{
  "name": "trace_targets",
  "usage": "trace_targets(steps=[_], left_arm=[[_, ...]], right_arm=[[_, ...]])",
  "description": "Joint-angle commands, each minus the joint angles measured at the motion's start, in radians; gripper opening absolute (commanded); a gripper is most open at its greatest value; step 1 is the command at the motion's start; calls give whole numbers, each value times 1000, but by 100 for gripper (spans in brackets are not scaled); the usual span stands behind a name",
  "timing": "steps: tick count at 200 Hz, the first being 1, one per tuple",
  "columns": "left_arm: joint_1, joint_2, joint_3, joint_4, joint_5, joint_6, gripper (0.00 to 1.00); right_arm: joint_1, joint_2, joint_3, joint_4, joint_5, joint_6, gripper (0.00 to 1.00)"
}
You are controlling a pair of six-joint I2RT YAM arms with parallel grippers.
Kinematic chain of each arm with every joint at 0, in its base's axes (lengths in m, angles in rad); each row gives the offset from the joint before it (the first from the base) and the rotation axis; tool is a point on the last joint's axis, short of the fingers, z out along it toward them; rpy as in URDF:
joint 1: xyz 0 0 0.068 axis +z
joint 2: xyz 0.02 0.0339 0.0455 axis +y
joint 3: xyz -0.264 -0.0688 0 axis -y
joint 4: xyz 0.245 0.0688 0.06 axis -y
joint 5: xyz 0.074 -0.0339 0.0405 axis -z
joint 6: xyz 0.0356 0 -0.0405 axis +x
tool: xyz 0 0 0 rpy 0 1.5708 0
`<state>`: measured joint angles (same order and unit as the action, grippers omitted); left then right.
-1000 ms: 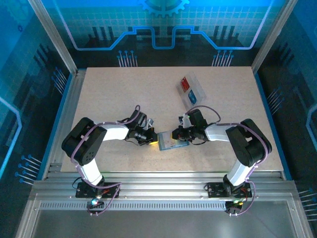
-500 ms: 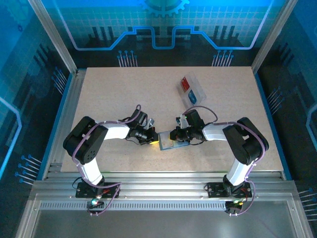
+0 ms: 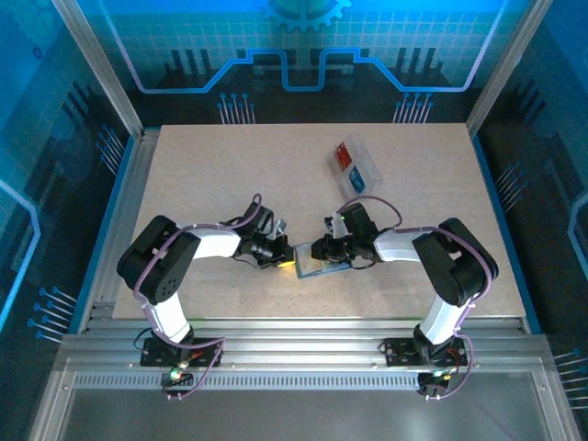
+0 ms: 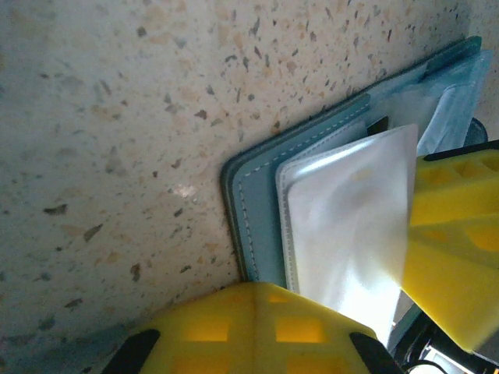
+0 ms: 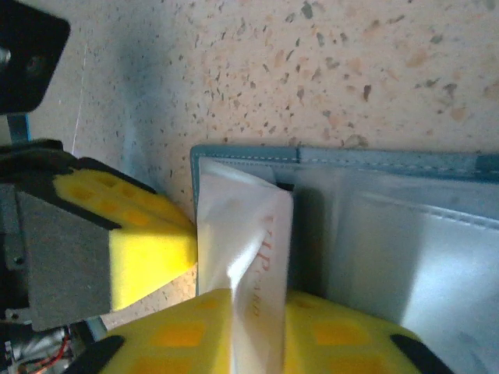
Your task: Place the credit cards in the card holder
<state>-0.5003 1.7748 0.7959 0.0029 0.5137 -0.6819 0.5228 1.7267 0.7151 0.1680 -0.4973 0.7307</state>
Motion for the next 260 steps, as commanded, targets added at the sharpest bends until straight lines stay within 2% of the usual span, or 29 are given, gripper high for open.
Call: trace_targets(steps=[1,85,138,179,202,216,260], left_arm=[[-19,43,14,-27,-30,-2,5],[-18,44,14,-29,-28,-3,5],[-18,49,16,-28,-28,-4,5],[-19,49,17,-31,-29,-2,5],[-19,49,18,-35,-30,-1,5],[-19,48,19,-34,-29,-1,5],[-19,43,17,-37,-31,1,5]], right_arm=[[24,-4,-7,-76,39,-13,31],[25,-60,18,-177,99,-26,51],[51,-94,60,-285,175,-58,54],[80,-160,108,-418,299,-105,54],[105,-217,142,-498,396,-142,58],[110,-228,159,-556,481,-176,55],[109,-127,312,-691,649,-274,32]])
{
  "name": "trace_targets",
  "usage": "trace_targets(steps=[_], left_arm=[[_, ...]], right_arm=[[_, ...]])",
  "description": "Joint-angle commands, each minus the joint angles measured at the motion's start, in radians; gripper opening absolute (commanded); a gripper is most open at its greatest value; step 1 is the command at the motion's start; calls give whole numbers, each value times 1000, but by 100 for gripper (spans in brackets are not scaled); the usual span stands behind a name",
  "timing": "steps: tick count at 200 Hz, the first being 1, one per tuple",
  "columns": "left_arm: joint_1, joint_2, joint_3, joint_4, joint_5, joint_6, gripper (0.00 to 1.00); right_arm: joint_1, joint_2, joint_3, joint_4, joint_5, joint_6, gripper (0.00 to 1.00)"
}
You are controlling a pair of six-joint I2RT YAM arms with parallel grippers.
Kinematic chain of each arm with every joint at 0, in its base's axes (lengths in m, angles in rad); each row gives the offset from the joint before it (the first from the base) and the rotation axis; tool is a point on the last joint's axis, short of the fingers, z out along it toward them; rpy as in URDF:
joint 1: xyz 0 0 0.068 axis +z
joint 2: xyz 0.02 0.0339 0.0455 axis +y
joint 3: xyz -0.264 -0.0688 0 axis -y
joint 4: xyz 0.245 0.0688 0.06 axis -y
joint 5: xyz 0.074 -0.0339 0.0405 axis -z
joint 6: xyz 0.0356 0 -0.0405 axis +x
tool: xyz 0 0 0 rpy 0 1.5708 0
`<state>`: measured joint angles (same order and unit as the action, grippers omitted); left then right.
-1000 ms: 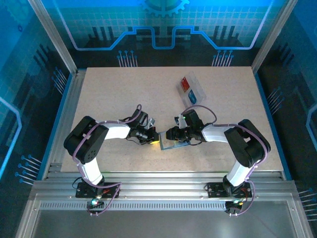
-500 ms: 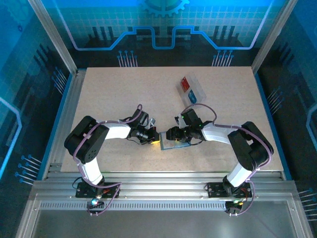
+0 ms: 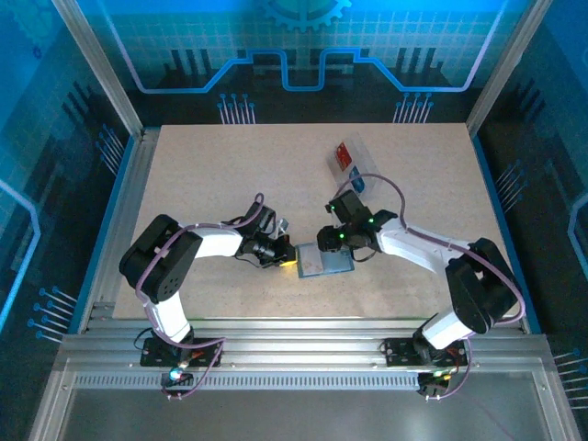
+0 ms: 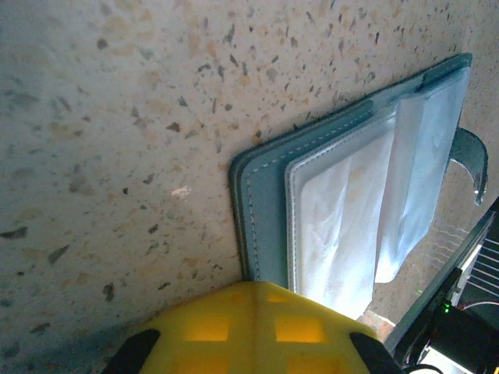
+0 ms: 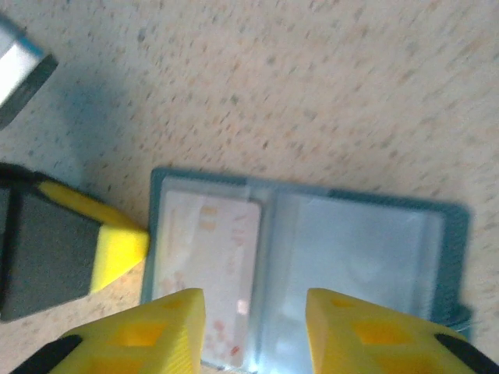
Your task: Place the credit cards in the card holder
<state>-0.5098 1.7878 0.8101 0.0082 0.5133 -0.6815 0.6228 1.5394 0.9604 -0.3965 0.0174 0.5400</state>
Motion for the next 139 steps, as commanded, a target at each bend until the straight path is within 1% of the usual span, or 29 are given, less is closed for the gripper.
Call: trace_targets(steps=[1,15,25,41,60,79,139], left_arm=[[-9,30,3,-42,-30,0,5],[-10,30,3,-42,-31,0,5],[-10,31,4,-42,-29,0,5],[-9,30,3,-42,-29,0,5],[-9,29,3,-43,-29,0,5],[-9,30,3,-42,-28,0,5],[-10,35,5,-40,-26,-1,5]], right_arm=[[9,64,70,-129,138,-85,32],[9,101,105,-156,165,-111,25],[9,123,121,-170,176,-125,24],[9,151,140,-191,182,-138,25],[9,171,143,-203,198,-141,32],[10,183,131,-195,196,-141,34],[10,260,128,-163,171,-153,35]])
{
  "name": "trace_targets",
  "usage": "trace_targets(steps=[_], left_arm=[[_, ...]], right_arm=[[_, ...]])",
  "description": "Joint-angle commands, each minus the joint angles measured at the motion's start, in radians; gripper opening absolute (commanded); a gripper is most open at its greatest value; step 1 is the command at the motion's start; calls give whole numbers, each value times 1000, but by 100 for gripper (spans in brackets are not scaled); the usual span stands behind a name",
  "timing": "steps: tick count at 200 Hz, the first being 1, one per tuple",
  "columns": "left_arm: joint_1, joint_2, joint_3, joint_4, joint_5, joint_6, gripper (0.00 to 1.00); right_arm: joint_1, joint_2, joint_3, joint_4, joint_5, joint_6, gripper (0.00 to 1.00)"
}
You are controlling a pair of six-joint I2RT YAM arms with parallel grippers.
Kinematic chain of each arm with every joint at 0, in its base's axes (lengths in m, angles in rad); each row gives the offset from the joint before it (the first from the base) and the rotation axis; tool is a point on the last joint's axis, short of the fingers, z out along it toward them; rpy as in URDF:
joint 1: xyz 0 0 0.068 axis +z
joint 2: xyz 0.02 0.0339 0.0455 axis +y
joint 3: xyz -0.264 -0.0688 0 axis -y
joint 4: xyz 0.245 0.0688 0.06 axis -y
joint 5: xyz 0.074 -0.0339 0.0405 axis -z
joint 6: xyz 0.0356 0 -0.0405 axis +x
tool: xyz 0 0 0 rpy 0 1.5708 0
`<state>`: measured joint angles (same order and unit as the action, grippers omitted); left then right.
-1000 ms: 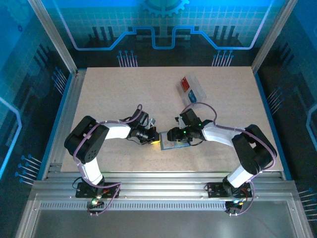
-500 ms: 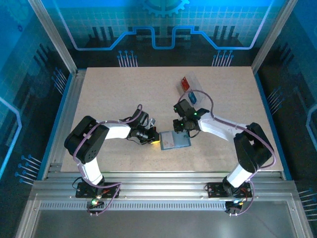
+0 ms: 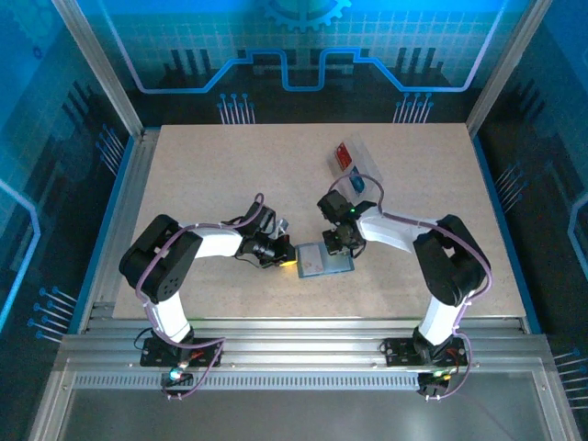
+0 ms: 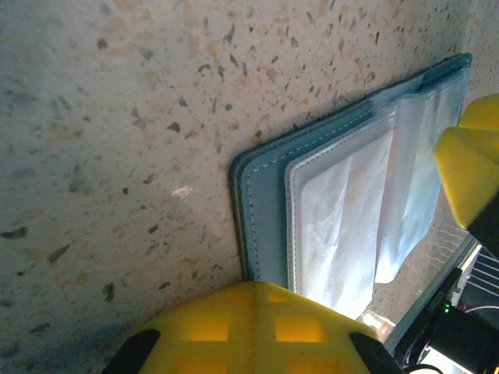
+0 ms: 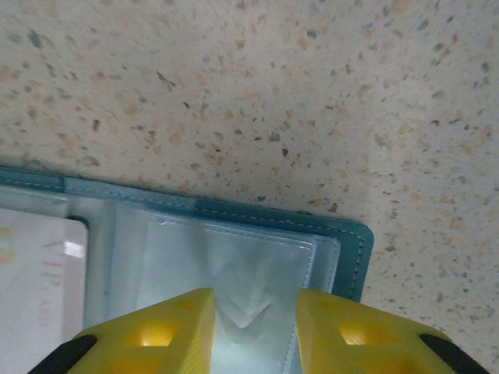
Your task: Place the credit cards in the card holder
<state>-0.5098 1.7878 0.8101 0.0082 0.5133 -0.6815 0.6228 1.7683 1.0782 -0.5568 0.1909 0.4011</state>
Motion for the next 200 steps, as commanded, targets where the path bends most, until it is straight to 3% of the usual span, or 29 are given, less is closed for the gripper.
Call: trace_targets(steps=[1,61,146,200], left_arm=[[-9,35,5,-40,-26,-1,5],[-9,33,4,-41,-25,-1,5],[-11,36,6,-40,-23,-2,5],[-26,41,9,-32,-20,-6,5]], right_arm=[[10,32,10,-3,-2,-14,35],[12,62,-6,-1,-58,8,29],[43,15,38,-43,-7,2,0],[117,-10,106,-95,21,14,0]])
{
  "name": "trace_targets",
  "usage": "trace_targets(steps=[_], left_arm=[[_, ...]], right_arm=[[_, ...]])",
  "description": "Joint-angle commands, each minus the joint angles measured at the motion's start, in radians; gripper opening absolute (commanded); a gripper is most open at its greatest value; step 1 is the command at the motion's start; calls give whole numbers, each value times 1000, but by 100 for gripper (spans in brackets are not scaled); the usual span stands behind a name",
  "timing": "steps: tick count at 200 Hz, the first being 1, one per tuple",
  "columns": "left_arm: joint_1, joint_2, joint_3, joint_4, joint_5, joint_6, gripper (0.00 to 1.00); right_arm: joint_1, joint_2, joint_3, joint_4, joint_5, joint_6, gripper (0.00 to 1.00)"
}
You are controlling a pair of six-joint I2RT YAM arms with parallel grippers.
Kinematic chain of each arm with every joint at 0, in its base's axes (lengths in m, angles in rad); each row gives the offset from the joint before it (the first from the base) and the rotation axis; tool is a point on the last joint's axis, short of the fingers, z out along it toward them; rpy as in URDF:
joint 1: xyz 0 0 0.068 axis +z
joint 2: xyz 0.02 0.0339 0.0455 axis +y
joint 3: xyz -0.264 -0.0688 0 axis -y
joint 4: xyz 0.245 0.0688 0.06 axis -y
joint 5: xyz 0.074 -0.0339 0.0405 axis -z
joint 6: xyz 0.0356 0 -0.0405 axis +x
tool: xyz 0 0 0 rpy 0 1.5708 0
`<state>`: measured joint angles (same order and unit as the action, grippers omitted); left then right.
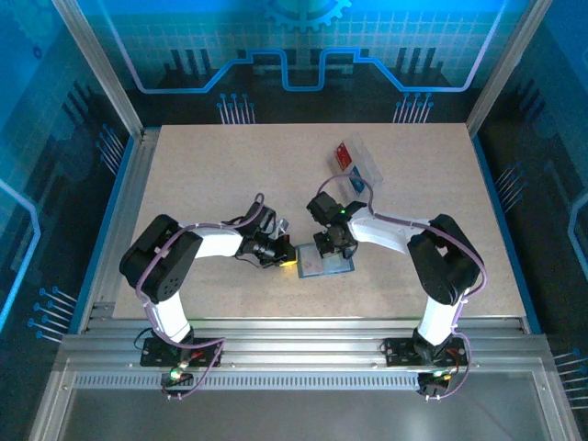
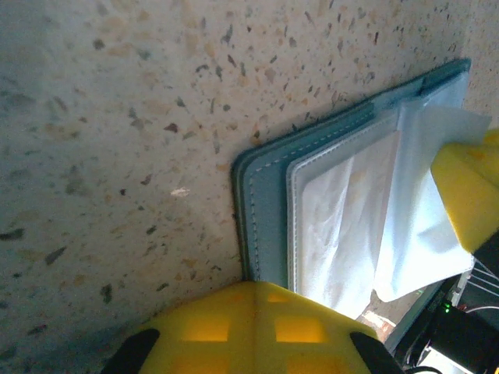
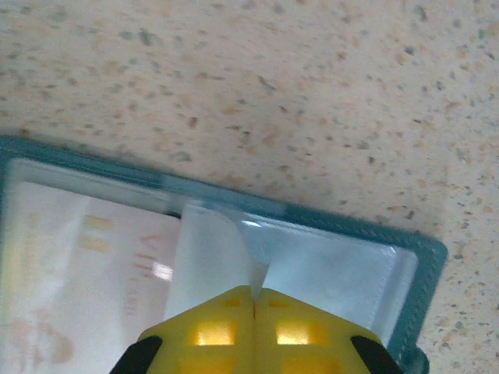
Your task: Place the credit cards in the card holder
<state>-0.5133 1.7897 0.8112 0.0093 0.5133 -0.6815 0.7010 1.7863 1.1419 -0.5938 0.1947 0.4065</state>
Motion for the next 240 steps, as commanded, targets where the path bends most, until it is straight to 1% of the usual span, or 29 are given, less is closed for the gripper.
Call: trace_targets(steps=[1,28,52,81,115,150,166,190,212,228,240], left_arm=[[-23,40,8,-34,-19,-6,5],[-32,45,11,-29,-17,-7,5],[-37,49,14,-26,-13,-12,5],[-39,48,13,-24,-12,-15,5],[-39,50,12,-23,-11,-18,5],[-38,48,12,-23,-9,-21,5],[-39,43,10,-22,-10,-21,5],[-39,37,7,-17,-3,-26,6],[-37,28,2,-13,3,-29,6],[-34,14,-3,-12,5,-30,8],[-29,-4,-12,-7,12,-33,10]], right_arm=[[39,-27,43,-59,18,9,0],[59,-28,57,-62,-18,27,0],[60,-23,56,-33,-93,53,11],[54,-16,55,7,-165,81,18],[30,-35,24,84,-274,125,31],[-4,-54,-32,178,-399,164,34],[-13,-71,-59,206,-423,172,35],[-15,-121,-99,247,-474,165,41],[-14,-179,-113,240,-484,151,43],[-16,-228,-128,218,-443,143,46],[-21,-249,-133,188,-402,137,44]])
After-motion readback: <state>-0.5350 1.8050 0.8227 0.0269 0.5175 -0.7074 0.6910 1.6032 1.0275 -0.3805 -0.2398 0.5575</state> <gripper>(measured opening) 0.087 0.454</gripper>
